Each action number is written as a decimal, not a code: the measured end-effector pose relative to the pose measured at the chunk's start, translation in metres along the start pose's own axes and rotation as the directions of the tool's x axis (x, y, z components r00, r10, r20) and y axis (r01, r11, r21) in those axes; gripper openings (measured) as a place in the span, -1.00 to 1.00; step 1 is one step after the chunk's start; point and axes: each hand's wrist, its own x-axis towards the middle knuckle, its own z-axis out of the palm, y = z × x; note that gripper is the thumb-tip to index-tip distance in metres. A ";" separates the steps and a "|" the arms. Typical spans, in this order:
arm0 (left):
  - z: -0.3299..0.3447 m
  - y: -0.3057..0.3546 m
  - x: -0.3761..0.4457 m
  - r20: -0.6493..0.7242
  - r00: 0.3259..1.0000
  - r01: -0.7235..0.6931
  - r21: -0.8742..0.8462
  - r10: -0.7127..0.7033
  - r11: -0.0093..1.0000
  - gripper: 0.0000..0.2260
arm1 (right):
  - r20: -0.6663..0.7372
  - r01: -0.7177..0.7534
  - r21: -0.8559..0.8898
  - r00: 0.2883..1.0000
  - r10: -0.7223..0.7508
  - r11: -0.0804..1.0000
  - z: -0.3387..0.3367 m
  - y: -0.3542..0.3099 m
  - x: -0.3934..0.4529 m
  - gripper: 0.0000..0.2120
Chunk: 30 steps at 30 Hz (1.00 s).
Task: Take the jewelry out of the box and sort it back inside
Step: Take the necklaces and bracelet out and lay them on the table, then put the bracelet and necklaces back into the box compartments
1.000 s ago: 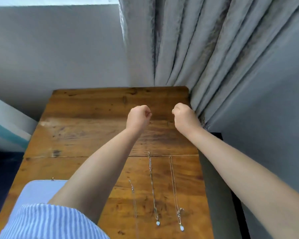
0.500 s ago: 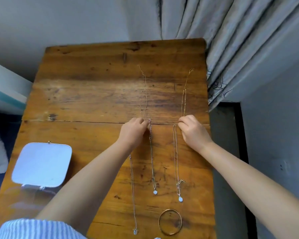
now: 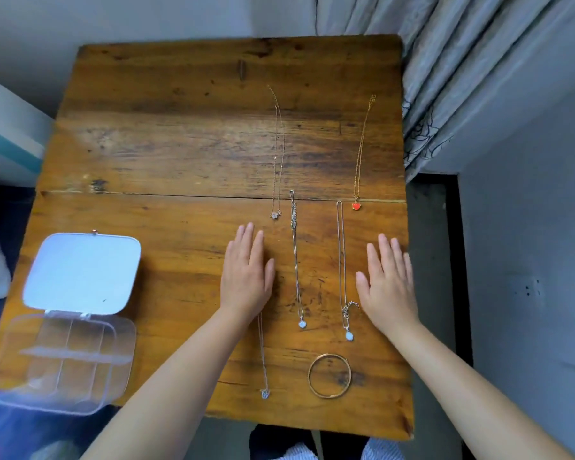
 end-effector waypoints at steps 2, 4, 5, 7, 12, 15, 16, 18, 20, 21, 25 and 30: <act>0.007 -0.012 -0.020 0.051 0.994 0.099 0.009 -0.100 0.995 -0.53 | 0.032 -0.034 -0.075 0.999 0.037 0.997 0.008 0.000 -0.015 -0.47; 0.015 -0.026 -0.036 0.112 0.980 0.164 0.037 -0.167 0.986 -0.51 | 0.044 -0.039 -0.127 0.998 0.044 0.991 0.012 -0.002 -0.023 -0.43; 0.018 -0.032 -0.041 0.125 0.977 0.165 0.052 -0.171 0.985 -0.50 | 0.030 -0.041 -0.138 0.999 0.045 0.990 0.013 -0.002 -0.023 -0.43; 0.021 -0.041 -0.046 0.127 0.982 0.132 0.065 -0.139 0.989 -0.49 | -0.001 -0.042 -0.149 0.999 0.043 0.988 0.015 -0.001 -0.022 -0.43; 0.028 -0.045 -0.048 0.067 0.992 0.104 0.042 -0.107 0.994 -0.49 | -0.015 -0.053 -0.142 0.999 0.051 0.988 0.018 -0.003 -0.022 -0.43; 0.029 -0.047 -0.046 0.047 0.996 0.076 0.032 -0.077 0.997 -0.50 | 0.001 -0.056 -0.151 0.998 0.057 0.987 0.015 -0.002 -0.022 -0.45; 0.027 -0.047 -0.046 0.049 0.996 0.071 0.022 -0.072 0.997 -0.51 | 0.007 -0.056 -0.137 0.998 0.058 0.989 0.013 -0.003 -0.021 -0.48; 0.021 -0.045 -0.048 0.066 0.995 0.075 -0.031 -0.073 0.997 -0.51 | 0.017 -0.069 -0.046 0.997 0.070 0.997 0.008 -0.007 -0.021 -0.54; 0.009 -0.041 -0.062 0.082 0.996 0.050 -0.115 -0.041 0.992 -0.49 | -0.017 -0.064 0.054 0.998 0.065 0.996 0.002 -0.016 -0.034 -0.59; 0.004 -0.039 -0.075 0.055 0.998 -0.020 -0.156 0.029 0.988 -0.49 | -0.069 -0.022 0.066 0.997 0.027 0.998 0.001 -0.023 -0.047 -0.64; -0.003 -0.035 -0.147 0.108 0.941 -0.311 -0.098 0.321 0.945 -0.43 | -0.163 0.217 -0.001 0.963 -0.215 0.976 0.011 -0.052 -0.126 -0.79; -0.002 -0.027 -0.174 0.192 0.959 -0.210 -0.020 0.210 0.977 -0.66 | -0.041 0.146 -0.033 0.988 -0.147 0.989 0.034 -0.061 -0.166 -0.74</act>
